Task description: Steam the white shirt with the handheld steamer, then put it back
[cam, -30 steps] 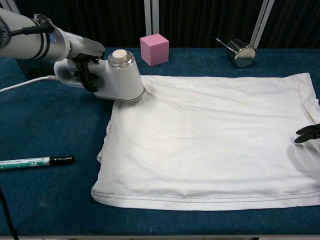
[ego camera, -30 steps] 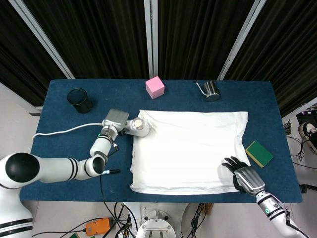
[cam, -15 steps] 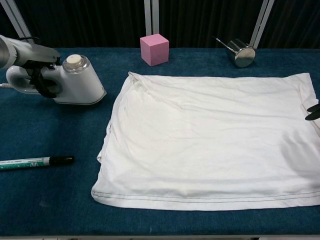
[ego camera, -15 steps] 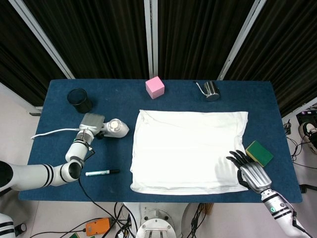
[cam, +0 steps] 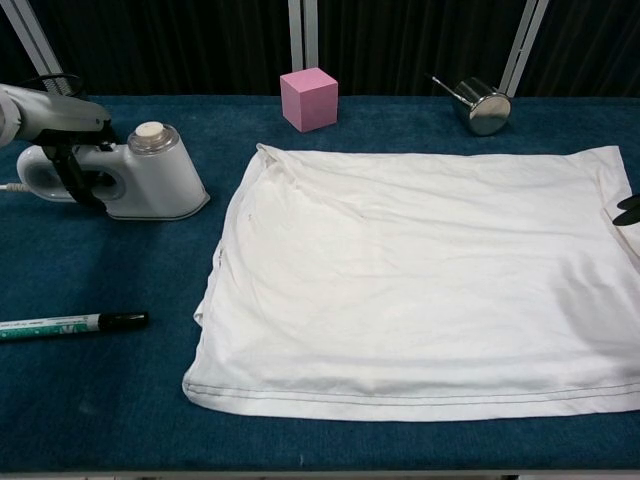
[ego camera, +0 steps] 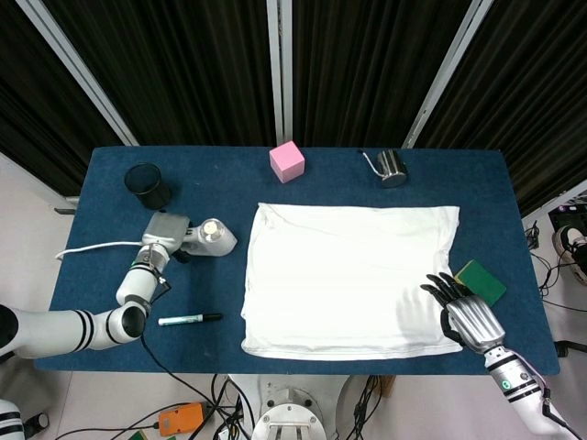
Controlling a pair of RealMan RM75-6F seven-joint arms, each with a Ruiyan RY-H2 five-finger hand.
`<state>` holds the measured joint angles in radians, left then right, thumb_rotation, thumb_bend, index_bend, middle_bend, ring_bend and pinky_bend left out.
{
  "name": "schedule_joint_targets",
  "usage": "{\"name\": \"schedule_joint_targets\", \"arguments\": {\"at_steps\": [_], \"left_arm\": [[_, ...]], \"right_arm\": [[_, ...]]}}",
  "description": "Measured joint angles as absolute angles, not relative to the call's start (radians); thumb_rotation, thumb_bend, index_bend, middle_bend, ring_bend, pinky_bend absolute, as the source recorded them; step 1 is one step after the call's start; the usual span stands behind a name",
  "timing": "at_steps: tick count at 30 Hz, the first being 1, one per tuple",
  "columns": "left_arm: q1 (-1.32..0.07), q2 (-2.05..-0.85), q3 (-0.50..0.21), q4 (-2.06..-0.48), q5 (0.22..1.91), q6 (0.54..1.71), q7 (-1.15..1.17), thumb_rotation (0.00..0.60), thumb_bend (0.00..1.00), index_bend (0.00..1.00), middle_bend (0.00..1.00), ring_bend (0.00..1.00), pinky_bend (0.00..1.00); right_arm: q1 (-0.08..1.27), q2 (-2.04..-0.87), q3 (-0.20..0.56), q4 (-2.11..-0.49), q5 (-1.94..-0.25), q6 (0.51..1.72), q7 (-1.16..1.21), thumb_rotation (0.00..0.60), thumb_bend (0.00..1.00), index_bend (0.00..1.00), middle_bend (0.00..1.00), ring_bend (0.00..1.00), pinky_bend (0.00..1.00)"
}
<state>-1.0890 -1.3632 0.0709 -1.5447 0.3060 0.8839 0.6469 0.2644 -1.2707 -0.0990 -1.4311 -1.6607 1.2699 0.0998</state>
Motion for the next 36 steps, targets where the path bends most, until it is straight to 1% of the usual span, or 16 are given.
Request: {"name": "schedule_joint_targets", "arguments": {"at_steps": [1, 4, 9, 13, 15, 17, 20, 22, 24, 25, 28, 30, 34, 36], "left_arm": [[-1.082, -1.361, 0.07, -1.551, 0.321, 0.893, 0.644, 0.562, 0.01, 0.0, 0.0, 0.0, 0.03], [-1.063, -1.353, 0.066, -1.567, 0.361, 0.913, 0.634, 0.553, 0.0, 0.0, 0.0, 0.0, 0.01], [-1.031, -1.332, 0.056, -1.594, 0.432, 0.939, 0.606, 0.544, 0.0, 0.0, 0.0, 0.0, 0.01], [-0.986, -1.29, 0.048, -1.643, 0.513, 0.99, 0.562, 0.545, 0.0, 0.0, 0.0, 0.0, 0.01], [-0.958, -1.264, 0.046, -1.669, 0.559, 1.022, 0.531, 0.546, 0.0, 0.0, 0.0, 0.0, 0.01], [-0.916, -1.231, 0.047, -1.699, 0.627, 1.071, 0.488, 0.545, 0.0, 0.0, 0.0, 0.0, 0.01], [-0.835, -1.184, 0.056, -1.735, 0.745, 1.165, 0.411, 0.555, 0.0, 0.0, 0.01, 0.0, 0.01], [-0.764, -1.155, 0.069, -1.746, 0.838, 1.246, 0.348, 0.575, 0.0, 0.0, 0.02, 0.01, 0.01], [-0.693, -1.134, 0.082, -1.747, 0.918, 1.321, 0.29, 0.584, 0.0, 0.0, 0.02, 0.01, 0.01], [-0.644, -1.124, 0.093, -1.742, 0.97, 1.372, 0.252, 0.591, 0.0, 0.0, 0.02, 0.01, 0.0], [-0.524, -1.105, 0.123, -1.711, 1.083, 1.483, 0.154, 0.599, 0.0, 0.0, 0.02, 0.0, 0.0], [-0.458, -1.099, 0.144, -1.685, 1.143, 1.533, 0.1, 0.6, 0.0, 0.0, 0.02, 0.0, 0.0], [-0.33, -1.096, 0.183, -1.632, 1.248, 1.624, 0.016, 0.6, 0.0, 0.0, 0.02, 0.0, 0.0], [-0.284, -1.098, 0.196, -1.616, 1.278, 1.648, -0.007, 0.6, 0.0, 0.0, 0.02, 0.0, 0.0]], "right_arm": [[0.265, -1.271, -0.099, -1.431, -1.661, 1.27, 0.1, 0.6, 1.0, 0.21, 0.15, 0.12, 0.28], [0.264, -1.27, -0.098, -1.432, -1.663, 1.273, 0.1, 0.6, 1.0, 0.21, 0.15, 0.12, 0.28], [0.259, -1.264, -0.096, -1.433, -1.661, 1.285, 0.103, 0.6, 1.0, 0.21, 0.15, 0.12, 0.28], [0.253, -1.248, -0.087, -1.437, -1.657, 1.307, 0.107, 0.6, 0.99, 0.21, 0.15, 0.12, 0.28], [0.25, -1.23, -0.075, -1.442, -1.65, 1.322, 0.114, 0.6, 0.91, 0.2, 0.15, 0.12, 0.28], [0.248, -1.206, -0.059, -1.45, -1.636, 1.337, 0.125, 0.6, 0.77, 0.18, 0.15, 0.12, 0.28], [0.244, -1.162, -0.038, -1.472, -1.606, 1.348, 0.133, 0.6, 0.49, 0.09, 0.15, 0.1, 0.25], [0.24, -1.132, -0.026, -1.491, -1.583, 1.351, 0.136, 0.6, 0.38, 0.05, 0.15, 0.07, 0.22], [0.234, -1.097, -0.011, -1.514, -1.553, 1.356, 0.14, 0.6, 0.24, 0.01, 0.14, 0.04, 0.17], [0.229, -1.079, -0.003, -1.526, -1.536, 1.358, 0.144, 0.6, 0.2, 0.0, 0.13, 0.02, 0.15], [0.212, -1.051, 0.008, -1.544, -1.511, 1.37, 0.151, 0.6, 0.14, 0.0, 0.08, 0.0, 0.1], [0.201, -1.048, 0.01, -1.546, -1.508, 1.386, 0.145, 0.6, 0.12, 0.0, 0.07, 0.0, 0.08], [0.161, -1.054, 0.011, -1.546, -1.508, 1.45, 0.126, 0.6, 0.12, 0.0, 0.07, 0.0, 0.08], [0.139, -1.061, 0.01, -1.545, -1.51, 1.484, 0.121, 0.6, 0.12, 0.0, 0.07, 0.0, 0.08]]}}
